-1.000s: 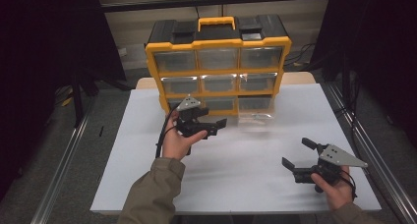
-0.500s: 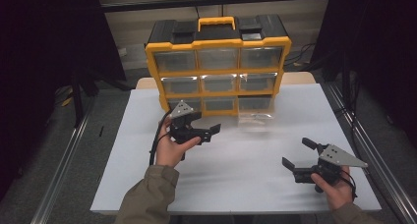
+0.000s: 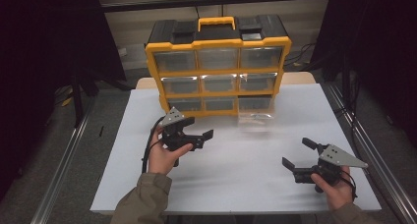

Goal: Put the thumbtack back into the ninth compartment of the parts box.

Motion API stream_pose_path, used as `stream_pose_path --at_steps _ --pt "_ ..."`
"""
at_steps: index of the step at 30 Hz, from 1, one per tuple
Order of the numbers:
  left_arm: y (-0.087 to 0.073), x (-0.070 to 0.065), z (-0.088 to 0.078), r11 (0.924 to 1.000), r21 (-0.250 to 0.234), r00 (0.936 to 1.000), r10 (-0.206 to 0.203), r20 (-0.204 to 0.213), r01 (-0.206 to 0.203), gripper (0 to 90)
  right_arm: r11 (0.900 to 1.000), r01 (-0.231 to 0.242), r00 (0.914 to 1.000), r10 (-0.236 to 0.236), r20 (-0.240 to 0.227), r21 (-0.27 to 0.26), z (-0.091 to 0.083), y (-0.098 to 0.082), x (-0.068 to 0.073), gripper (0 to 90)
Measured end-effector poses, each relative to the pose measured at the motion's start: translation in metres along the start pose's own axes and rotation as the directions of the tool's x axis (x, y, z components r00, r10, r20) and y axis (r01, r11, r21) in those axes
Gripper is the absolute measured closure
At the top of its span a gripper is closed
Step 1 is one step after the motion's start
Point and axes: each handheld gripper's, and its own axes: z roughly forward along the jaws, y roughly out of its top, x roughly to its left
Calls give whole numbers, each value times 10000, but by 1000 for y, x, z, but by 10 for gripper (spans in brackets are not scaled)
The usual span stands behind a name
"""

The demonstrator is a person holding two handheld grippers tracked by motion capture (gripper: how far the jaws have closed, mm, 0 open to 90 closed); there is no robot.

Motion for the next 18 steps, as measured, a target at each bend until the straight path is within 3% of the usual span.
stream_pose_path --at_steps 1,2,3,4,6,8,9,10,11,12,15,16,17,18 --pt "-1 0 -2 9999 -104 9999 -38 -165 36 83 10000 7 10000 -7 11 -7 0 0 0 0" --pt "-2 2 -4 10000 -93 10000 -4 44 4 83 10000 4 10000 -4 13 0 0 0 0 0" --pt "-3 1 -5 9999 -111 9997 -11 -227 8 82 10000 1 10000 -1 4 4 0 0 0 0" --pt "-4 2 -7 9999 -127 9997 -12 -245 9 79 10000 3 10000 -3 5 4 0 0 0 0" --pt "-7 7 -10 9999 -136 10000 39 51 -38 74 10000 -7 10000 7 -11 4 0 0 0 0" --pt "-9 8 -12 9999 -161 10000 -42 -55 42 73 10000 -41 10000 41 2 7 0 0 1 0" --pt "-10 8 -13 9999 -146 9994 -61 -350 56 70 10000 -59 10000 59 -29 -13 1 0 0 0" --pt "-11 10 -14 9998 -200 10000 -1 -38 0 68 10000 -50 10000 50 6 6 0 0 0 0" --pt "-12 9 -16 9999 -119 9995 43 -297 -47 66 10000 -32 10000 32 20 8 1 0 0 0" --pt "-13 10 -17 9998 -139 9999 113 -84 -114 60 10000 10 10000 -10 27 26 1 0 0 0" --pt "-16 11 -22 9995 -135 9988 264 -404 -270 53 10000 6 10000 -6 -1 -22 0 0 0 0" --pt "-18 13 -23 9995 -232 9997 202 -153 -205 52 10000 4 10000 -4 16 -24 0 0 -1 0" --pt "-18 12 -24 9995 -196 9987 218 -465 -227 50 10000 -6 10000 6 44 -28 0 -1 -1 0" --pt "-20 13 -26 9995 -213 9987 203 -470 -214 47 10000 22 10000 -22 46 10 -1 -1 -1 0"
